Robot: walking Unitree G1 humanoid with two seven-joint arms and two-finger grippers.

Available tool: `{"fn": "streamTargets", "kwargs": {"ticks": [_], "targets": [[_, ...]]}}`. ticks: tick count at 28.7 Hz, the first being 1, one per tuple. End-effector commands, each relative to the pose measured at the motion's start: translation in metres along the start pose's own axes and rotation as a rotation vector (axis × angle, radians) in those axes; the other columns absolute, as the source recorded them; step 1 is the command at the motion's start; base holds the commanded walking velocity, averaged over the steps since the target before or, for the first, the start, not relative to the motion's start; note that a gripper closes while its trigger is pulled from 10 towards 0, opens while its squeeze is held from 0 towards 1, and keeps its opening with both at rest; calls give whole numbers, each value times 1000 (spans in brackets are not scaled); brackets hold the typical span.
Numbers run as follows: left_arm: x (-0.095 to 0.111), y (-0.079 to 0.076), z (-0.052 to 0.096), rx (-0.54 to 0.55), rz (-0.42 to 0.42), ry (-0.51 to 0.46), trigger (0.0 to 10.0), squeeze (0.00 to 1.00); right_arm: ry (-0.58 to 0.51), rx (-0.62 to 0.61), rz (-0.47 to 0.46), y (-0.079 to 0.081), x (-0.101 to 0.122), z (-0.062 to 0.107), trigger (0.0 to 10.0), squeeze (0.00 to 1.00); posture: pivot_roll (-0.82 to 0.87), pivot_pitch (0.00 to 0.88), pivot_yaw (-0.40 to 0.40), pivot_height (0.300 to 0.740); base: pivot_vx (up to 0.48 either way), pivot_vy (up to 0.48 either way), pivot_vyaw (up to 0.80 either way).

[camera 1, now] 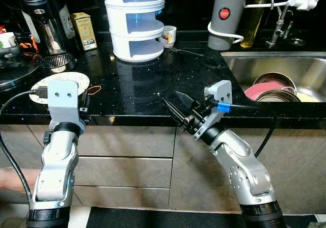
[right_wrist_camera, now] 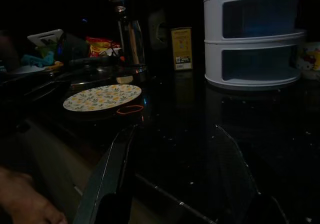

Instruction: Kitchen organization

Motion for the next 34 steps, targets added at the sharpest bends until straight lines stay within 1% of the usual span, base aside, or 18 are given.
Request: {"fn": "streamTargets", "kwargs": {"ticks": [1,10,11,16,22,25,26,27,28,29,30,32,34], "targets": [[-2,-1,-1,-9,-13,6,10000,0,16,7,12,1,-2,-2,10000,0,-86,0,3,740,371,0,0],[-1,-2,-1,-9,-14,1,10000,0,16,10,12,2,-2,-2,10000,0,-85,0,3,740,368,0,0],[0,-2,-1,-3,0,-1,10000,0,15,11,11,2,-2,-3,10000,0,-83,0,4,740,0,0,0],[0,0,0,10,-7,-5,10000,0,15,12,11,2,-2,-3,10000,0,-83,0,5,740,0,0,0],[0,1,2,16,-22,1,10000,0,14,14,10,2,-2,-3,10000,0,-80,0,4,740,0,0,0],[-2,2,4,17,-45,13,10000,0,14,14,8,2,-2,-3,10000,0,-78,0,2,740,0,0,0],[-4,4,6,19,-82,25,10000,0,14,14,8,2,-2,-3,10000,0,-76,0,2,740,0,0,0],[-7,9,9,27,-173,44,10000,0,15,15,8,1,-2,-3,10000,0,-74,0,1,740,0,0,0],[-8,11,11,32,-218,51,10000,0,16,16,8,1,-2,-3,10000,0,-74,0,1,740,0,0,0],[-11,16,13,34,-293,67,10000,0,16,16,7,1,-2,-3,10000,0,-72,0,0,740,0,0,0],[-13,19,14,36,-343,79,10000,0,17,16,7,1,-2,-3,10000,0,-72,0,0,740,0,0,0],[-19,31,18,57,-420,118,10000,0,18,18,5,1,-2,-3,10000,0,-63,0,-3,740,0,0,0],[-24,43,22,80,-463,159,10000,0,19,20,4,1,-2,-3,10000,0,-57,0,-5,740,0,0,0]]}}
Point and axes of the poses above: a point about 5 cm out from each wrist's last joint towards the gripper, its own z axis pointing back from the gripper into the wrist, its own x axis along the axis of the wrist's last joint, y = z × x, the point moved 3 cm from there along -z, pointing out of the wrist towards the gripper, and after that the axes turned 13 degrees about -z, right-handed, at the moved point
